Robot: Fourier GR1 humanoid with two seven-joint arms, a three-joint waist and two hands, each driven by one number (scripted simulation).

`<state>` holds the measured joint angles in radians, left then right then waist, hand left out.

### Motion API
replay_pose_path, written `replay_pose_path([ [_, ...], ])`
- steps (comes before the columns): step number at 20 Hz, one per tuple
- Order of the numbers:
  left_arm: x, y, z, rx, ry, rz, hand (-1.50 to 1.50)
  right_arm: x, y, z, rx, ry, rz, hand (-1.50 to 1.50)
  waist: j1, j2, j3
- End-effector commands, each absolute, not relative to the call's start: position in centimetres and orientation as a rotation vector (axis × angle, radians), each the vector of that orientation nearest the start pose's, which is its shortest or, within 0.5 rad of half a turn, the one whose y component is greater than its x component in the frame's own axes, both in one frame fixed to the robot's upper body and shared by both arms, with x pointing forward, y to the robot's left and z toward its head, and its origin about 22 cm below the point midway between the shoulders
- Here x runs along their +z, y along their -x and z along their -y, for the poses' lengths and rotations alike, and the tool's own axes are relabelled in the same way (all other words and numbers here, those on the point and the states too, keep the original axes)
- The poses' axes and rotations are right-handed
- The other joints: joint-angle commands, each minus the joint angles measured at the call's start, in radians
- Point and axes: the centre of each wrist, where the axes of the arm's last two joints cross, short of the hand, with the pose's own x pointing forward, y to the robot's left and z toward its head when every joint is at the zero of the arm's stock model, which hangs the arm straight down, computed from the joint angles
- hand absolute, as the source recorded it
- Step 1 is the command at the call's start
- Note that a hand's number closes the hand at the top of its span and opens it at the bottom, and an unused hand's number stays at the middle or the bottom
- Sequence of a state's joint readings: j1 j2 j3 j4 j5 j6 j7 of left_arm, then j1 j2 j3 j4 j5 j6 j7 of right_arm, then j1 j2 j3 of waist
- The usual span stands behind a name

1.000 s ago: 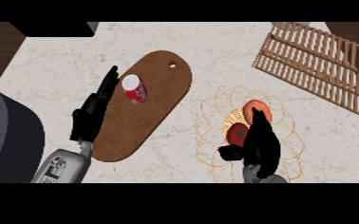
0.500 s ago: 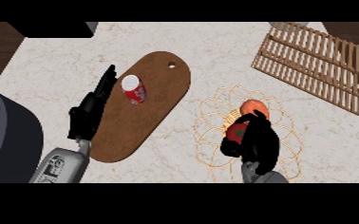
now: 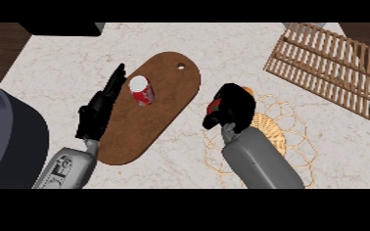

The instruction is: Pick the tomato from the placemat and place it in the tiered shelf

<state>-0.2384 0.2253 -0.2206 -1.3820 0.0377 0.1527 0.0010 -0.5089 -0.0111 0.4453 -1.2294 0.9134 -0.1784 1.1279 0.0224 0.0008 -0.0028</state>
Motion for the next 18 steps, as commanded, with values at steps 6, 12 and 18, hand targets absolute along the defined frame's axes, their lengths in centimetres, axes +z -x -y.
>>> replay_pose_path([
  [6, 1.6, -28.8, -21.9, -0.279, -0.079, 1.577, 0.0, 8.9, -32.7, 5.5, 0.239, 0.928, 1.159, 1.5, -0.004, -0.003, 0.003],
  [12, 0.8, -28.0, -22.4, -0.271, -0.105, 1.573, 0.0, 13.6, -32.2, 4.1, 0.13, 1.021, 1.291, 1.5, -0.015, -0.007, 0.002],
  [18, 1.1, -28.2, -23.2, -0.253, -0.127, 1.563, 0.0, 18.7, -31.9, 4.8, 0.054, 1.205, 1.276, 1.5, -0.04, -0.012, 0.001],
])
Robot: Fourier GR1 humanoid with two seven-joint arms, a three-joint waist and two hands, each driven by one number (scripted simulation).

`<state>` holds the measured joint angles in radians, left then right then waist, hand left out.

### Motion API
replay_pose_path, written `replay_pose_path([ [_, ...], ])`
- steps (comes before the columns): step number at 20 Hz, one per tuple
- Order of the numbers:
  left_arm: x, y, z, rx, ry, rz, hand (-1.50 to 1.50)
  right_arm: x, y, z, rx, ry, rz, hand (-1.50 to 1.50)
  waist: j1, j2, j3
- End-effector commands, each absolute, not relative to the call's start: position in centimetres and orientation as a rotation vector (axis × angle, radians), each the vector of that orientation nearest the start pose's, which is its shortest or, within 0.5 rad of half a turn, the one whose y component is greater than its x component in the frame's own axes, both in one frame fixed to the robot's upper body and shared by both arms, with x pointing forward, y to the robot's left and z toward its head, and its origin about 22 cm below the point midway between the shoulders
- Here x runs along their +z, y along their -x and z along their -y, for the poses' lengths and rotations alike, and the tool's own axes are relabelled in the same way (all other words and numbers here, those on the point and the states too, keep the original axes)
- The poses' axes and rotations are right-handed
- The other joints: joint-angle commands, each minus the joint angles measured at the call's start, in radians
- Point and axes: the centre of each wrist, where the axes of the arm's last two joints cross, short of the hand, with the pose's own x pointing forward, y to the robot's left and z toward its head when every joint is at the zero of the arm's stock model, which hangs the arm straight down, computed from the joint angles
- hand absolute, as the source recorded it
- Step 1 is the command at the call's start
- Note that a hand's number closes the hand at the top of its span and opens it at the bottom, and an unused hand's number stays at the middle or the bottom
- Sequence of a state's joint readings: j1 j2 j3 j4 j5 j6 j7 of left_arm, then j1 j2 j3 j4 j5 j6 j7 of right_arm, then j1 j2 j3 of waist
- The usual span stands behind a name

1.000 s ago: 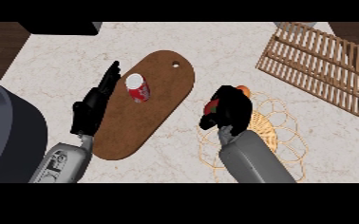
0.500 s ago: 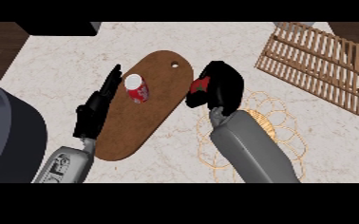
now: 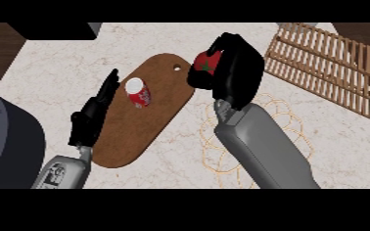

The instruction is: Pick the tomato from the placemat and place it in the tiered shelf

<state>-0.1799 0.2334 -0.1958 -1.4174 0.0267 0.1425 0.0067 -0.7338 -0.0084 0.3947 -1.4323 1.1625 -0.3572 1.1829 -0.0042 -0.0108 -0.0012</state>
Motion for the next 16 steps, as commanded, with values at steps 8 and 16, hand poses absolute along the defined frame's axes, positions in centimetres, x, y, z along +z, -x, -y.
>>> replay_pose_path([
  [8, -0.6, -27.2, -23.0, -0.238, -0.115, 1.555, 0.0, 23.5, -31.4, 5.9, -0.095, 1.4, 1.304, 1.5, -0.006, 0.003, -0.001],
  [16, 1.4, -27.8, -22.0, -0.261, -0.123, 1.575, 0.0, 28.2, -32.1, 8.1, -0.134, 1.532, 1.24, 1.5, -0.001, 0.003, 0.0],
])
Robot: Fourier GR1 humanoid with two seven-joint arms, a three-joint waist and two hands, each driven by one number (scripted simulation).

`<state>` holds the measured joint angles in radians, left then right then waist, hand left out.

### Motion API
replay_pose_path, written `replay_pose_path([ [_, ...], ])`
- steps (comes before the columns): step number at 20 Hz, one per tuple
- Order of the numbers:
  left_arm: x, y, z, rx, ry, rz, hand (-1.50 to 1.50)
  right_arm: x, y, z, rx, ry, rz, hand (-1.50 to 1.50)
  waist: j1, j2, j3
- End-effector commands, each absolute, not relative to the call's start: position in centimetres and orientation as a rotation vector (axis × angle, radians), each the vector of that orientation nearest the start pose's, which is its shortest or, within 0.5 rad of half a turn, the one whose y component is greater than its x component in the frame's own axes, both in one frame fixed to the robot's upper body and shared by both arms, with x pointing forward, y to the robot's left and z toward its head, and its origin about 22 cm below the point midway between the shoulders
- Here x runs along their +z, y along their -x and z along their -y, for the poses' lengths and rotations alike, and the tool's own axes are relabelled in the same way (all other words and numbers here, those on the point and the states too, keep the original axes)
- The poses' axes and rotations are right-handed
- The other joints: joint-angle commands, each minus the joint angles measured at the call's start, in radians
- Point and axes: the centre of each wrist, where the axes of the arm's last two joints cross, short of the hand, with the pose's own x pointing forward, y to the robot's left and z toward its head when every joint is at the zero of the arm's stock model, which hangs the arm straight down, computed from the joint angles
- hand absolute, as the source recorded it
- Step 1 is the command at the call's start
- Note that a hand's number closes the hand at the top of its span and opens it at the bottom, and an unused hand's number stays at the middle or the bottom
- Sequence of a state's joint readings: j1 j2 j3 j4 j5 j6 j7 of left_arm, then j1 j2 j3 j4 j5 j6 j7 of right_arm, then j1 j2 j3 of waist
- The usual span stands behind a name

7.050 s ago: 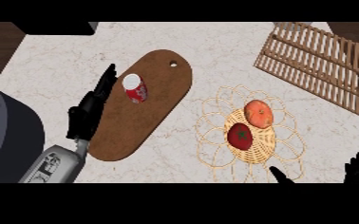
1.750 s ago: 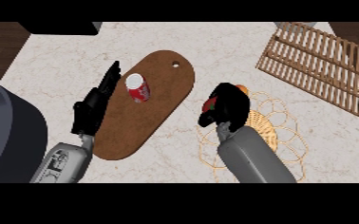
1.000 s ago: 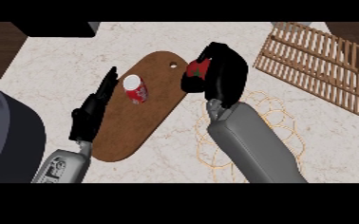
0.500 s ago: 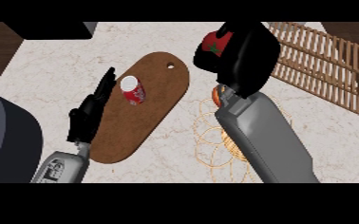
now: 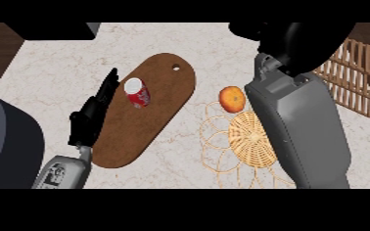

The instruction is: Pick the tomato from the placemat and place it in the tiered shelf

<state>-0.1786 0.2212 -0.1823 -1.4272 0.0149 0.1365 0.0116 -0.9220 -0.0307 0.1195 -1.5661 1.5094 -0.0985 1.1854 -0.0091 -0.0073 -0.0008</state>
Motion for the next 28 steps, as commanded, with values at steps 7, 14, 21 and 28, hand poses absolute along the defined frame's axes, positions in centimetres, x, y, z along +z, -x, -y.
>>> replay_pose_path([
  [7, 1.4, -28.1, -22.7, -0.249, -0.116, 1.578, 0.0, 32.2, -32.7, 13.7, -0.169, 1.637, 1.222, 1.5, 0.002, 0.002, 0.0],
  [14, 2.4, -29.1, -22.2, -0.284, -0.115, 1.591, 0.0, 33.1, -35.5, 17.1, -0.178, 1.698, 1.21, 1.5, 0.014, 0.007, 0.0],
  [21, 0.6, -27.5, -24.0, -0.268, -0.107, 1.577, 0.0, 32.5, -36.8, 18.9, -0.083, 1.819, 1.157, 1.5, 0.018, 0.007, 0.0],
  [28, 2.9, -28.2, -21.3, -0.251, -0.105, 1.589, 0.0, 28.8, -39.3, 23.0, 0.036, 1.935, 1.138, 1.5, 0.018, 0.009, 0.001],
])
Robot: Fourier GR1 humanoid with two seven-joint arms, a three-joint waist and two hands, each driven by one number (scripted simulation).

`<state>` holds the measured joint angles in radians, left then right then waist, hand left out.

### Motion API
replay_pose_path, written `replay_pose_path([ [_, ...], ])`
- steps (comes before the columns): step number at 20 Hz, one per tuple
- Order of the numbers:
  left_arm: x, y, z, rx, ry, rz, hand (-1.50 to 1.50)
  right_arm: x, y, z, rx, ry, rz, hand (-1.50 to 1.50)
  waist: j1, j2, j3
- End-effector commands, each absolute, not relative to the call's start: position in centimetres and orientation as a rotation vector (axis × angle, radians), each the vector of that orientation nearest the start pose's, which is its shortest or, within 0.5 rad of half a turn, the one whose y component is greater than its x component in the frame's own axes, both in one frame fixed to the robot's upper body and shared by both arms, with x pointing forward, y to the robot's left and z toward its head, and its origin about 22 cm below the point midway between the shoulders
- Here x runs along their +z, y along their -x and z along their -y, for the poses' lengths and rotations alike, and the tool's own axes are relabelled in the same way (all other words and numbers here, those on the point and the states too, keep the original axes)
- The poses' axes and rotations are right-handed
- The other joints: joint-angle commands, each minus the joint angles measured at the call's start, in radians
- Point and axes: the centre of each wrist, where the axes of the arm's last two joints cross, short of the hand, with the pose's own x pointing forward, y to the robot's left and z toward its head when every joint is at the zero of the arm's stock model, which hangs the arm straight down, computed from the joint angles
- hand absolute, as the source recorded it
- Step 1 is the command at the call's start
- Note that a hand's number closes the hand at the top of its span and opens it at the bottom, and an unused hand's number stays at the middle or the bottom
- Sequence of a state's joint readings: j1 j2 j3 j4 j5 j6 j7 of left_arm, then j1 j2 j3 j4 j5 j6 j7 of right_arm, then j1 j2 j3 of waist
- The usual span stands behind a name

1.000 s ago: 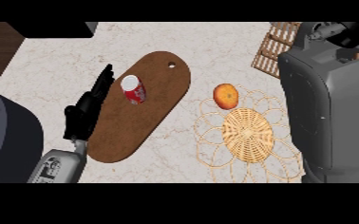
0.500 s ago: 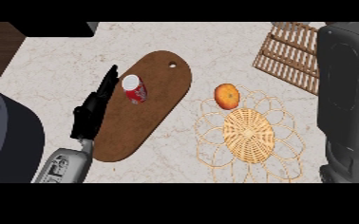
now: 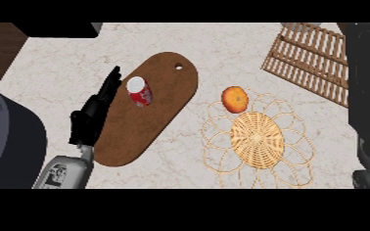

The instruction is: Pick the tomato from the placemat and place it in the tiered shelf

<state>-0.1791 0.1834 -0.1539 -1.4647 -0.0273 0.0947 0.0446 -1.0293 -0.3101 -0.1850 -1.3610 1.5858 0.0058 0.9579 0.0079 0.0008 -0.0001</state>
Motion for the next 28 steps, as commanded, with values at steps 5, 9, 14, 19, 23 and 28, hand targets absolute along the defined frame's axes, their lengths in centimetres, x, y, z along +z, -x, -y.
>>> replay_pose_path([
  [5, 1.3, -28.2, -22.2, -0.267, -0.096, 1.567, 0.0, 28.0, -40.8, 24.5, -0.027, 1.917, 1.18, 1.5, 0.003, 0.002, 0.0],
  [9, 3.6, -28.9, -22.6, -0.266, -0.101, 1.59, 0.0, 27.5, -39.8, 26.9, -0.31, 1.734, 1.411, 1.5, 0.006, 0.004, 0.003],
  [14, 1.7, -28.0, -22.3, -0.267, -0.101, 1.563, 0.0, 25.6, -40.0, 30.2, -0.306, 1.734, 1.454, 1.5, 0.0, 0.001, 0.001],
  [19, 1.1, -27.5, -23.8, -0.265, -0.096, 1.575, 0.0, 25.4, -40.4, 32.1, -0.318, 1.697, 1.458, 1.5, 0.0, 0.001, 0.0],
  [23, 1.8, -28.5, -22.4, -0.277, -0.095, 1.59, 0.0, 23.7, -41.5, 33.3, -0.251, 1.855, 1.128, 1.5, -0.003, 0.006, -0.002],
  [28, 1.7, -28.4, -21.9, -0.248, -0.119, 1.581, 0.0, 23.4, -39.5, 34.3, -0.333, 1.896, 1.053, -1.5, -0.015, -0.005, 0.0],
])
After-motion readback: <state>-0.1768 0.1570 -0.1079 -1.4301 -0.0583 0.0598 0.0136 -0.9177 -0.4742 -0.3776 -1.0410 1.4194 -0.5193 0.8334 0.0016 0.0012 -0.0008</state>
